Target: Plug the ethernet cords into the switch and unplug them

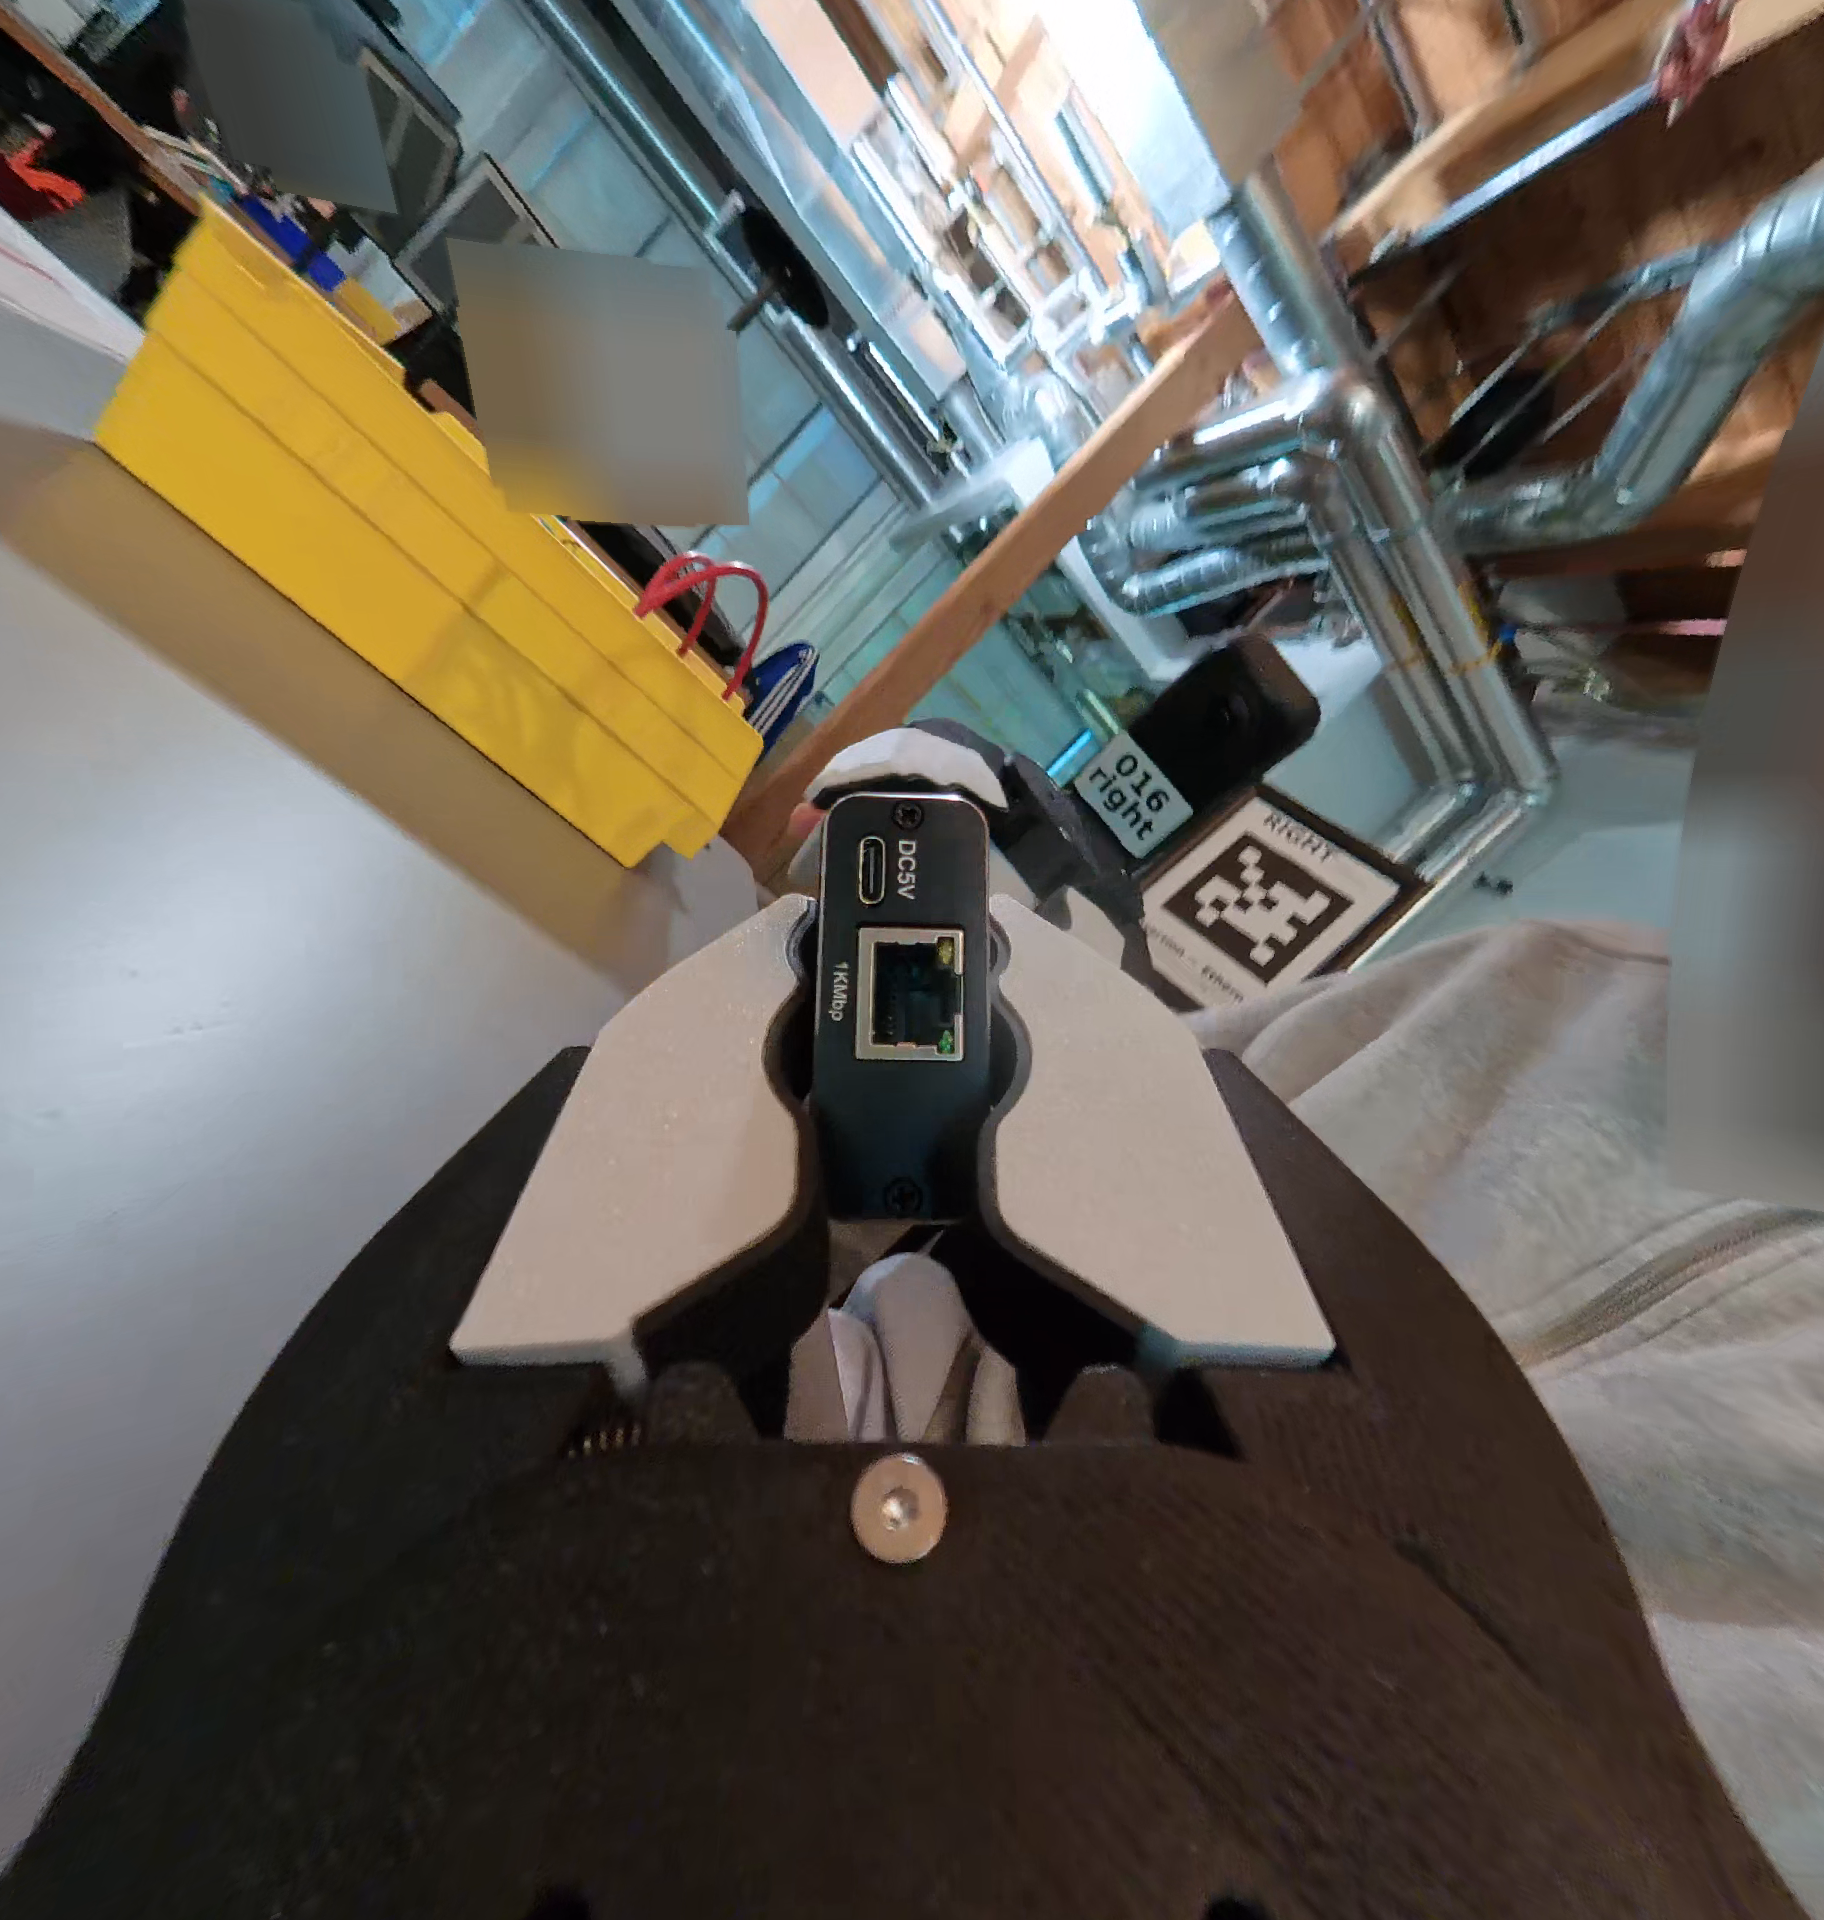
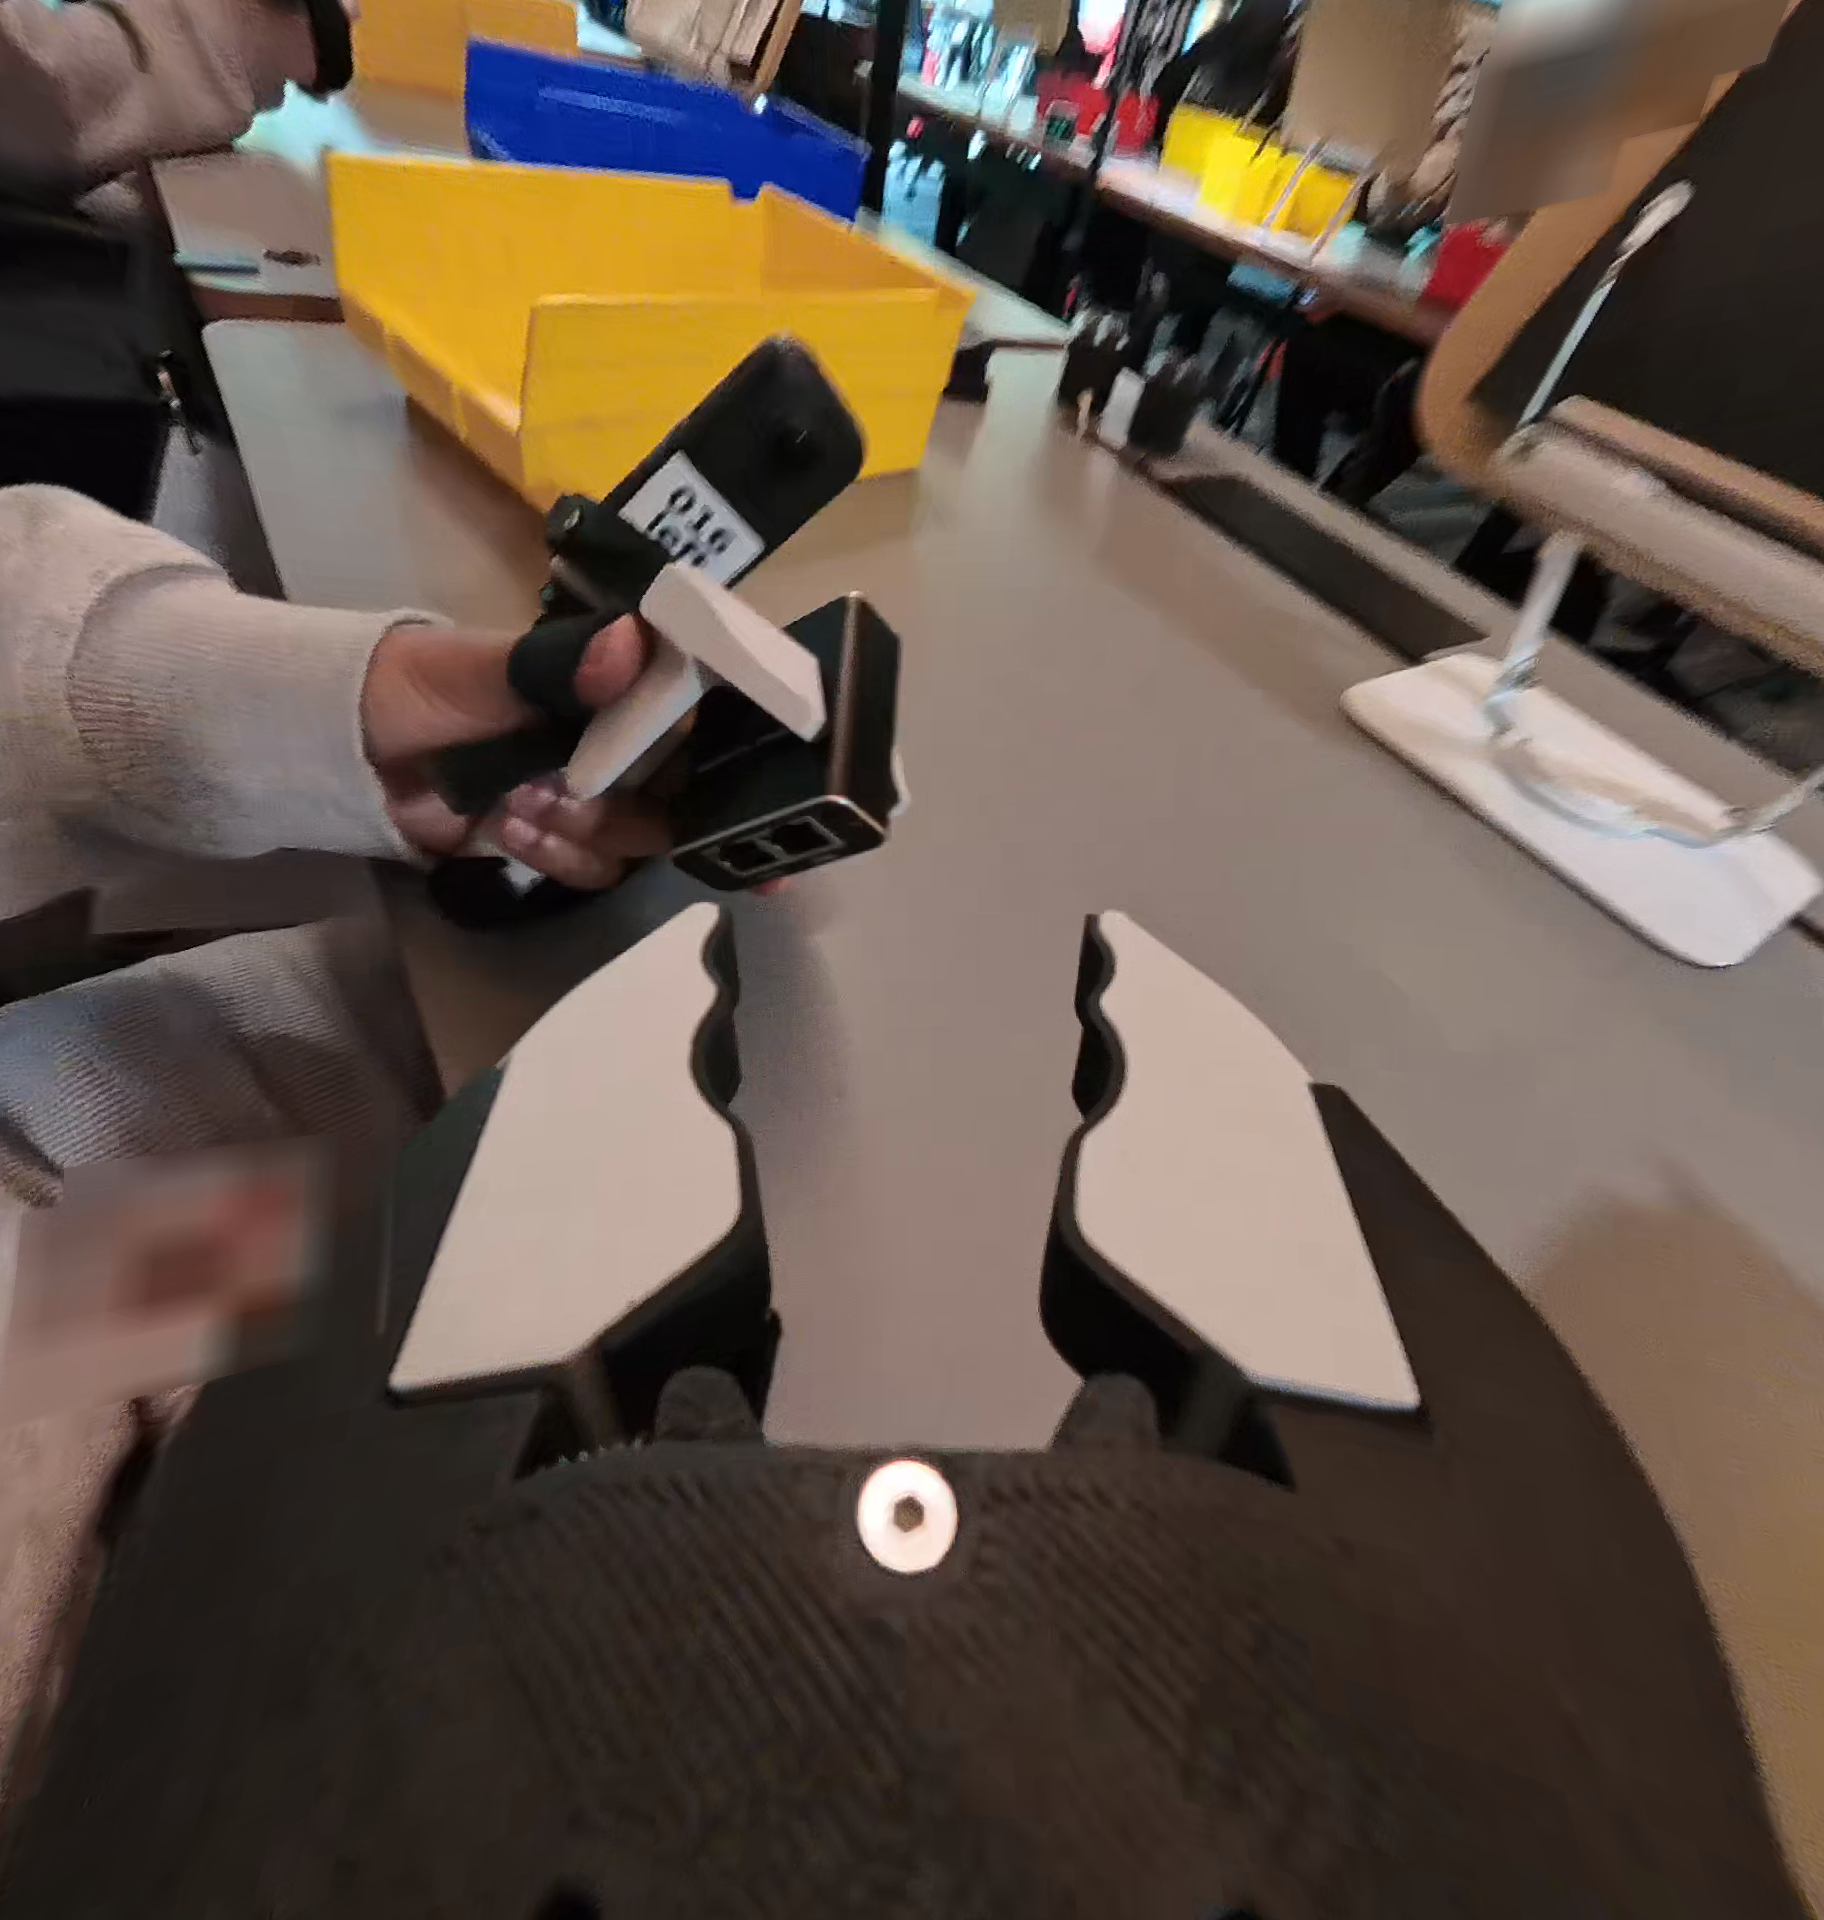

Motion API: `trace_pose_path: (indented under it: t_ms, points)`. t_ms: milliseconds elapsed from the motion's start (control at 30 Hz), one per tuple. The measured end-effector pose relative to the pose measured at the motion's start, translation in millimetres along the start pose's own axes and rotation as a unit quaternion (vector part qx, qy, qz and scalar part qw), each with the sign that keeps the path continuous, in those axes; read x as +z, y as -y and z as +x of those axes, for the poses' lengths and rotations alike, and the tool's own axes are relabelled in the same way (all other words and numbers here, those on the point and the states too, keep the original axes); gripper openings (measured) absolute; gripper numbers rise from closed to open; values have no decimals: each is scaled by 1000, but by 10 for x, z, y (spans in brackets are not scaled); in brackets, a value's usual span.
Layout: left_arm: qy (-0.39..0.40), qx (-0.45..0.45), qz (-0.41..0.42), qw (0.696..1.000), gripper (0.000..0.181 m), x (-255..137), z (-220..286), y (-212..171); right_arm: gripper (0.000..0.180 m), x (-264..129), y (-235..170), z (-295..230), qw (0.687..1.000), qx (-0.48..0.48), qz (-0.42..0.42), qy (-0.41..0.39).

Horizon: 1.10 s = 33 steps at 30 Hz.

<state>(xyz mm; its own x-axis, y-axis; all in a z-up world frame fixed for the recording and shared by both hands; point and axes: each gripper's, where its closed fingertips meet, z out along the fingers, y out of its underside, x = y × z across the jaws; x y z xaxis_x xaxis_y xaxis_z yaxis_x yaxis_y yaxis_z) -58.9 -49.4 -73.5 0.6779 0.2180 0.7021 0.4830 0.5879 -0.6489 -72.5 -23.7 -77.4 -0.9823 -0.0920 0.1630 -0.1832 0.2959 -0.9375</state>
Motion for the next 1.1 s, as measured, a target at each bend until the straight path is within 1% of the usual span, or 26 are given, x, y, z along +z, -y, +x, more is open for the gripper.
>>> trace_pose_path:
  t_ms: [33,133,233,400,467,533,600,700,767,833,933,967,1033,1100]
  points:
    - [-2,13,-11,1000,26,30,29,-31,55,36,-7,-61,1000,20,3,17]
    - [-8,41,-27,999,26,112,114,-87,58,64,24,-173,992,103,31,66]
    - [0,51,-18,999,26,175,141,-94,51,76,26,-238,979,167,47,105]
    - [-1,60,-28,998,26,280,182,-187,40,91,25,-290,965,214,63,137]
    - [-2,62,-23,998,26,303,202,-189,30,98,10,-315,958,235,64,150]
    - [-4,62,-9,998,26,307,222,-159,28,84,27,-327,947,264,72,171]
    - [-2,61,12,998,32,288,226,-92,25,78,17,-324,937,287,71,187]
    - [17,67,45,997,39,200,181,26,24,21,62,-234,933,297,86,184]
    - [34,69,62,995,44,125,126,103,24,-84,131,-78,941,279,97,161]
    - [39,65,73,994,46,69,91,147,24,-284,261,217,954,253,118,115]
    - [35,51,85,995,47,46,80,165,24,-761,466,912,975,185,122,-6]
    - [34,49,83,995,47,56,81,154,24,-949,519,1174,979,163,111,-50]
    - [34,50,75,995,47,85,80,121,24,-1291,546,1735,982,114,56,-137]
    - [34,53,66,996,47,116,86,91,24,-1539,384,2358,973,66,-46,-217]
